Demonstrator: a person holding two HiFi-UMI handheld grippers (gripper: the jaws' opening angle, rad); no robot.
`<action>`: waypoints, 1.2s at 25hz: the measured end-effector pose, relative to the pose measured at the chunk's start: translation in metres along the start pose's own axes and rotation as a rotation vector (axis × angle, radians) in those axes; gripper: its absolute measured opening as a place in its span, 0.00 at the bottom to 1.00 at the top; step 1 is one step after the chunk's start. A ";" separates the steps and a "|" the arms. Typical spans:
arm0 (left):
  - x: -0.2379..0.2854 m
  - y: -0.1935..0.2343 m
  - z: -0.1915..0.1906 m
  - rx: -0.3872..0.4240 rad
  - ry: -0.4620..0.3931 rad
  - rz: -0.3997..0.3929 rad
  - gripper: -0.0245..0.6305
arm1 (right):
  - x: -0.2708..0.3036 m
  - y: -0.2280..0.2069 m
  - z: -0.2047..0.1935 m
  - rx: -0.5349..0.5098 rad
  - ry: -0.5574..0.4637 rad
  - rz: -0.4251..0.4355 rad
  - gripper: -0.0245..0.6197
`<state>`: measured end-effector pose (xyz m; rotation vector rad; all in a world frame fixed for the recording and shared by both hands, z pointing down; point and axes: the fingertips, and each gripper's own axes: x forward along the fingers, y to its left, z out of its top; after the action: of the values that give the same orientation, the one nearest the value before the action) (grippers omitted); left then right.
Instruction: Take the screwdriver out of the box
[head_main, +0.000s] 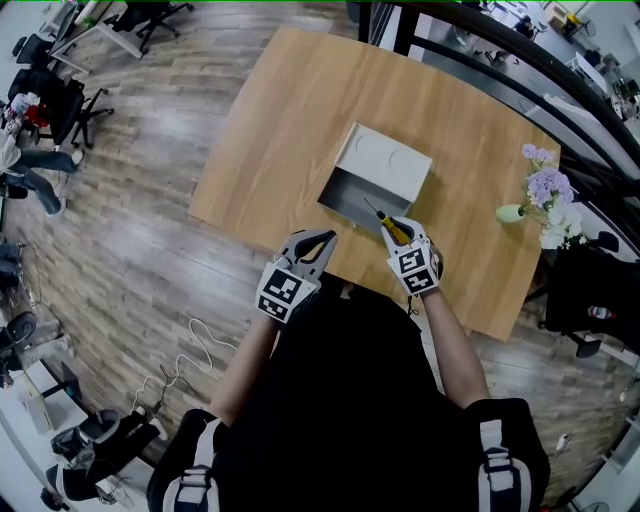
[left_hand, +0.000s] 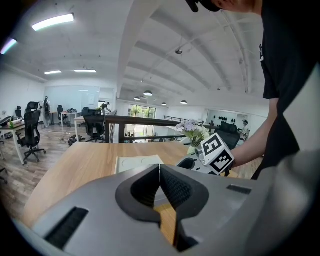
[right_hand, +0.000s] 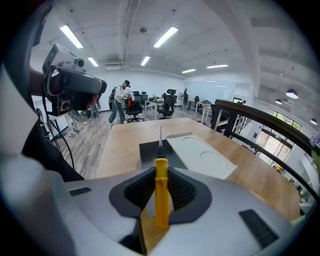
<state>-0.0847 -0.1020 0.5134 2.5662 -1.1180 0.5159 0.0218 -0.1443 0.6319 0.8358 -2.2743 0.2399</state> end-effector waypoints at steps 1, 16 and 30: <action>0.001 -0.002 0.000 -0.001 -0.001 0.003 0.07 | -0.004 0.001 0.002 -0.001 -0.022 0.002 0.17; -0.006 -0.037 -0.015 -0.004 0.018 0.052 0.07 | -0.051 0.015 0.026 -0.034 -0.209 0.053 0.17; -0.012 -0.061 -0.018 -0.002 -0.009 0.081 0.07 | -0.085 0.025 0.045 -0.104 -0.292 0.058 0.17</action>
<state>-0.0505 -0.0468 0.5162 2.5331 -1.2287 0.5221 0.0290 -0.0997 0.5436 0.7936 -2.5602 0.0246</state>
